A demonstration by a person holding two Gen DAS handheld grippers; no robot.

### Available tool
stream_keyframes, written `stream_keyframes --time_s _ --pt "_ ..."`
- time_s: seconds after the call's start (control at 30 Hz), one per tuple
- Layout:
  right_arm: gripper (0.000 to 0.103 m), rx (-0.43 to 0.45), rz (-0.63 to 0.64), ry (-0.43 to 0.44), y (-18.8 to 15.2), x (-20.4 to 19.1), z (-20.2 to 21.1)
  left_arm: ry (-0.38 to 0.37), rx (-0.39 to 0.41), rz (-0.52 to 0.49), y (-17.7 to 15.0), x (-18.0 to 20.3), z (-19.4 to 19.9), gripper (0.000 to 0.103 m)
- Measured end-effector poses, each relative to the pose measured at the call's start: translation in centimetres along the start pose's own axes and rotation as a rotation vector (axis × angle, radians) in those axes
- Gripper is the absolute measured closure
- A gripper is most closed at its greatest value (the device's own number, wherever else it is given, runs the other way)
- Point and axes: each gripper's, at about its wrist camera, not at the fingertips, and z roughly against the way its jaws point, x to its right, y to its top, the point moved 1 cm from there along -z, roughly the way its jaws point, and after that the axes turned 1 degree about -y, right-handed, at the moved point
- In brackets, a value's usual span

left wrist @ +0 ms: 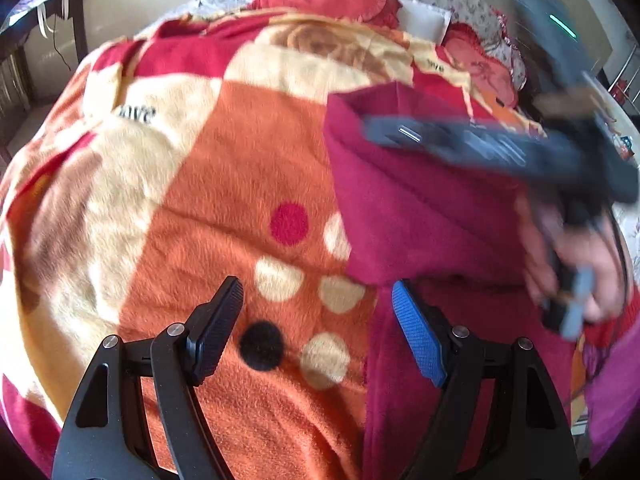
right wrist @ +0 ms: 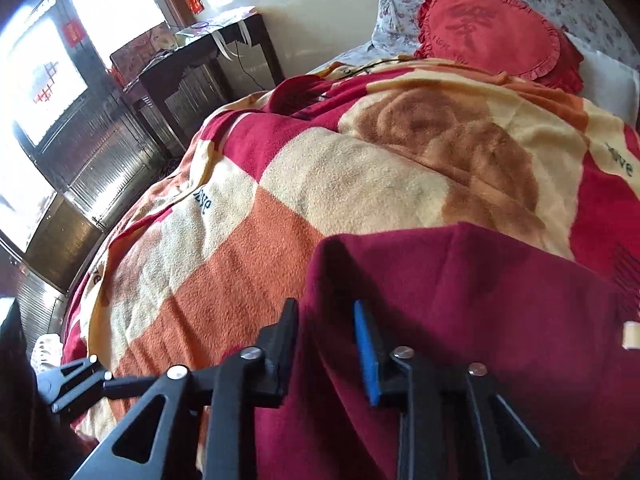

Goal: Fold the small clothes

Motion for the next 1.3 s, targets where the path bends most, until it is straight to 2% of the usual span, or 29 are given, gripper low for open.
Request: stream_keyframes --time_s 0.1,0.2,0.3,0.4,0.47,0.5,0.57,0.63,0.7,0.8,0.9,1.03,1.13,1.3 --pt "0.071 0.061 -0.028 -0.058 -3.0 0.8 4.8 -0.008 0.039 -0.024 0.9 1.0 0.4 0.025" --pt "0.071 0.080 -0.072 -0.147 -6.4 2.9 8.1 -0.015 0.044 -0.046 1.9 2.5 -0.1 0.025" --pt "0.071 0.073 -0.125 -0.301 -10.4 5.9 10.9 -0.029 0.043 -0.060 2.7 4.1 -1.0 0.025" --pt "0.071 0.069 -0.214 -0.343 -13.4 8.8 12.8 -0.008 0.019 -0.089 3.0 5.1 -2.7 0.025" --pt "0.071 0.048 -0.257 -0.453 -15.4 10.9 13.8 0.018 -0.014 -0.100 2.9 5.4 -4.2 0.025" --pt "0.071 0.043 -0.281 -0.472 -16.0 11.6 14.1 0.026 -0.044 -0.106 2.8 5.5 -5.3 0.025" --pt "0.071 0.061 -0.353 -0.424 -17.7 13.5 15.0 0.041 -0.103 -0.106 2.3 5.5 -6.8 0.025" --pt "0.071 0.098 -0.403 -0.377 -18.8 14.3 16.0 0.044 -0.103 -0.098 1.9 5.4 -7.1 0.025" --pt "0.071 0.082 -0.409 -0.396 -19.2 14.2 16.6 0.058 -0.096 -0.114 1.9 5.6 -6.6 0.025" --pt "0.071 0.106 -0.413 -0.418 -19.2 13.9 17.7 0.076 -0.063 -0.137 2.0 6.4 -5.2 0.025" --pt "0.070 0.042 -0.436 -0.453 -19.9 14.7 16.9 0.071 -0.018 -0.157 2.1 7.5 -3.7 0.025" --pt "0.070 0.079 -0.485 -0.390 -20.1 15.2 18.4 0.050 0.013 -0.189 2.6 9.2 -2.6 0.025" --pt "0.070 0.120 -0.529 -0.409 -20.1 16.4 20.6 0.025 0.016 -0.204 2.9 10.5 -2.9 0.025" --pt "0.069 0.102 -0.530 -0.448 -20.0 17.5 21.7 0.014 -0.021 -0.223 2.8 12.7 -4.9 0.025"
